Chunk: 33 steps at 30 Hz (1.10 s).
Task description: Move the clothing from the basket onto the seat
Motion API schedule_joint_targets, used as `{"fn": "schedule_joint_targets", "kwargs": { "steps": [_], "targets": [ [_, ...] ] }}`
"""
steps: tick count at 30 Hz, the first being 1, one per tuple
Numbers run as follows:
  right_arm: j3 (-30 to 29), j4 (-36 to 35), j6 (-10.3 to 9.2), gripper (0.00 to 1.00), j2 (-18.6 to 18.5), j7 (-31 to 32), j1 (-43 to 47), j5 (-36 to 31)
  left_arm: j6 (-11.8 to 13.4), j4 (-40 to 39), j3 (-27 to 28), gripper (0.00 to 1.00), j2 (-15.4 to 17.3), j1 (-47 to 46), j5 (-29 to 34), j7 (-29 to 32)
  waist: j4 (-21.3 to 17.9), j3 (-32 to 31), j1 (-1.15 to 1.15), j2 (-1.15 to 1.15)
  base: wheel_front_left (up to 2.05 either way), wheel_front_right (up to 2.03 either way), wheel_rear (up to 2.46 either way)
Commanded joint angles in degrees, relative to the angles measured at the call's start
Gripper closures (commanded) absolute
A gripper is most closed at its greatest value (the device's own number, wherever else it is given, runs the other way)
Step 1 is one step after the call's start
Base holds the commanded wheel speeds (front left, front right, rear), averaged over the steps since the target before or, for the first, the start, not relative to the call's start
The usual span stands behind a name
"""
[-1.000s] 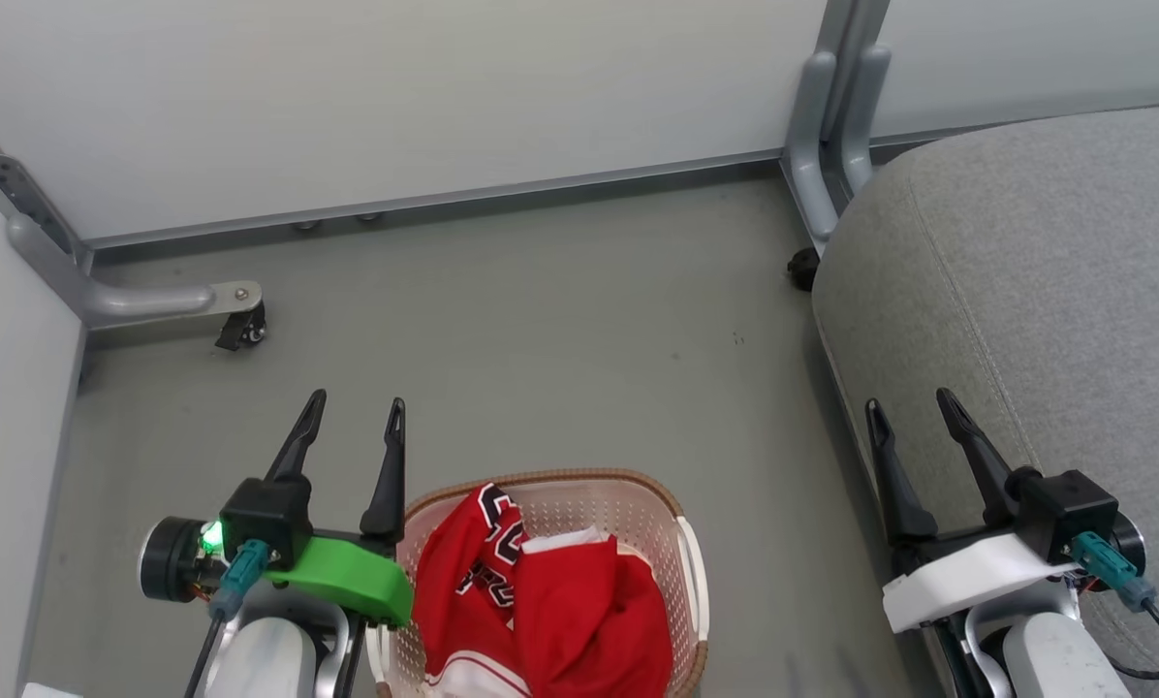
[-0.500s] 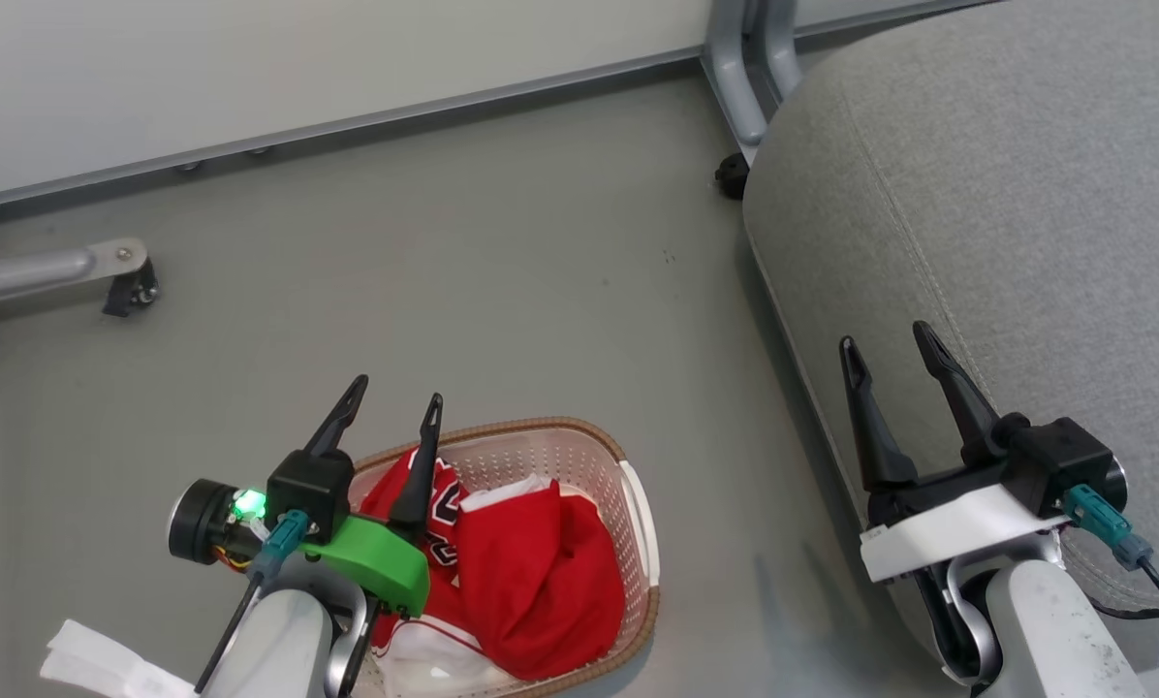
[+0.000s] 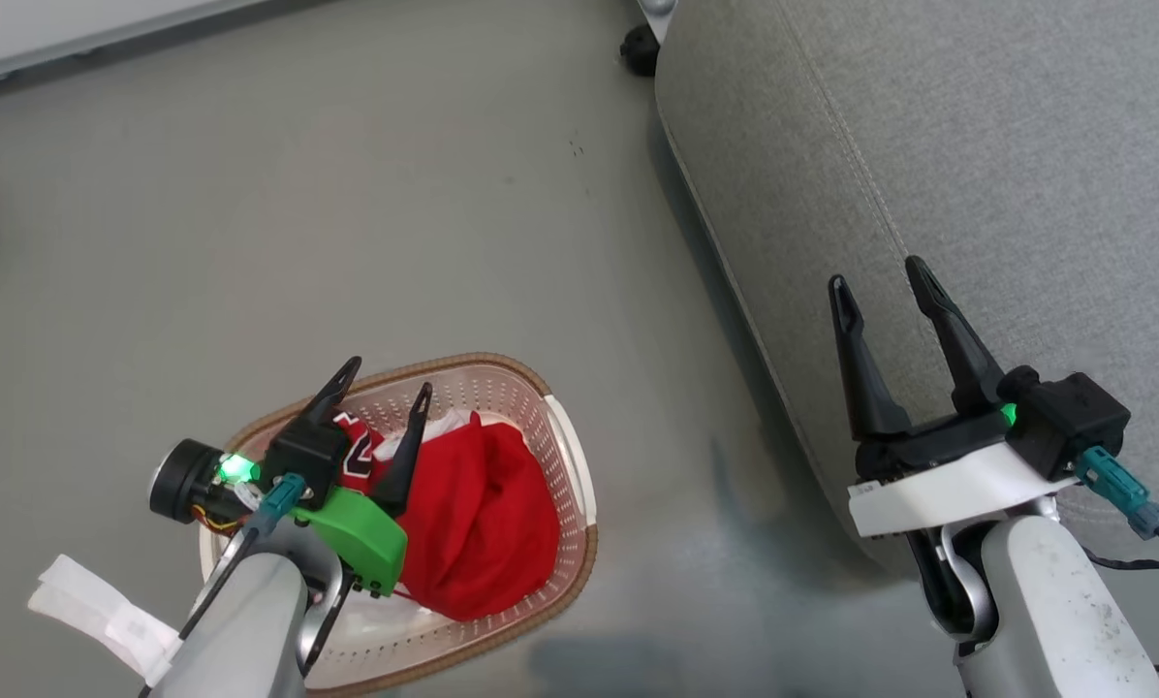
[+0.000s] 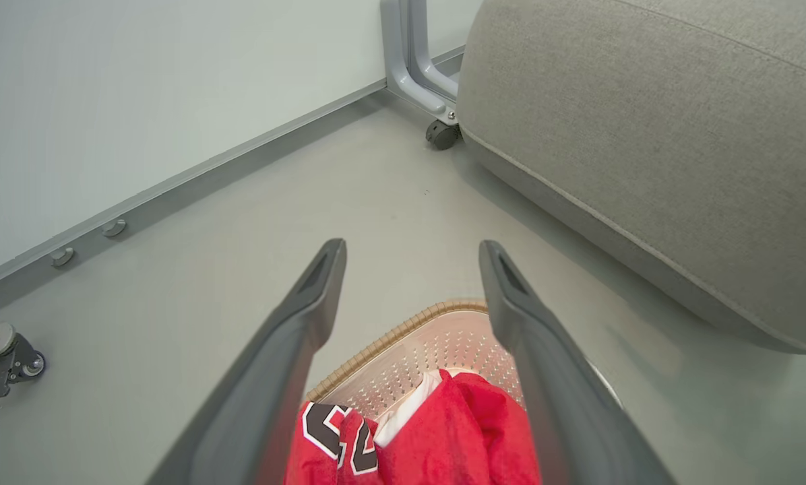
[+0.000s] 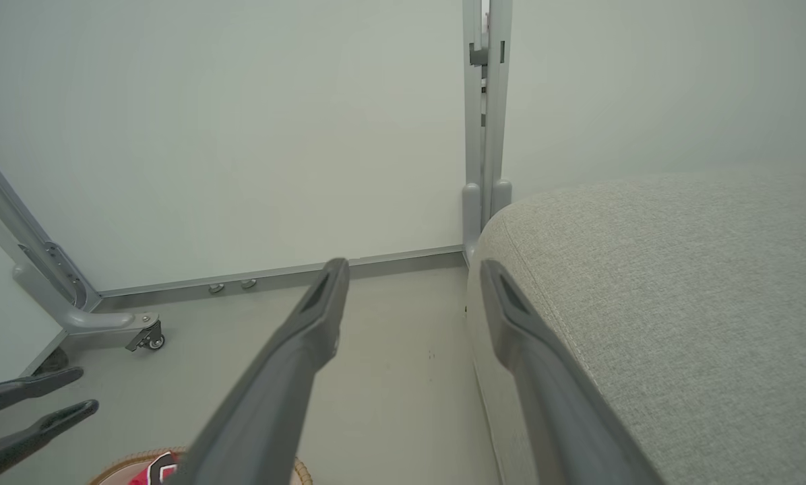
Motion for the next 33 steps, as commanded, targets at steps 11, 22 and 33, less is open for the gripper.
{"fn": "schedule_joint_targets", "kwargs": {
  "steps": [11, 22, 33],
  "targets": [
    [1.88, -3.32, -0.02, 0.00, -0.12, -0.28, -4.05, 1.68, -0.16, 7.36, -4.42, 0.00, 4.03, -6.70, -1.19, -0.06, -5.85, 12.04, 0.00, 0.55, 0.00, 0.00, 0.00],
    [3.32, -5.22, -0.02, 0.00, -0.12, -0.28, -6.16, 2.79, -0.16, 17.74, -9.16, 0.00, 6.20, -11.91, -2.54, -0.06, -7.45, 18.80, 0.00, 0.55, 0.00, 0.00, 0.00],
    [4.10, -7.40, -0.02, 0.00, -0.12, -0.28, -6.99, 3.64, -0.16, 28.59, -13.11, 0.00, 7.18, -17.23, -3.46, -0.06, -8.65, 24.08, 0.00, 0.55, 0.00, 0.00, 0.00]
  ]
}}
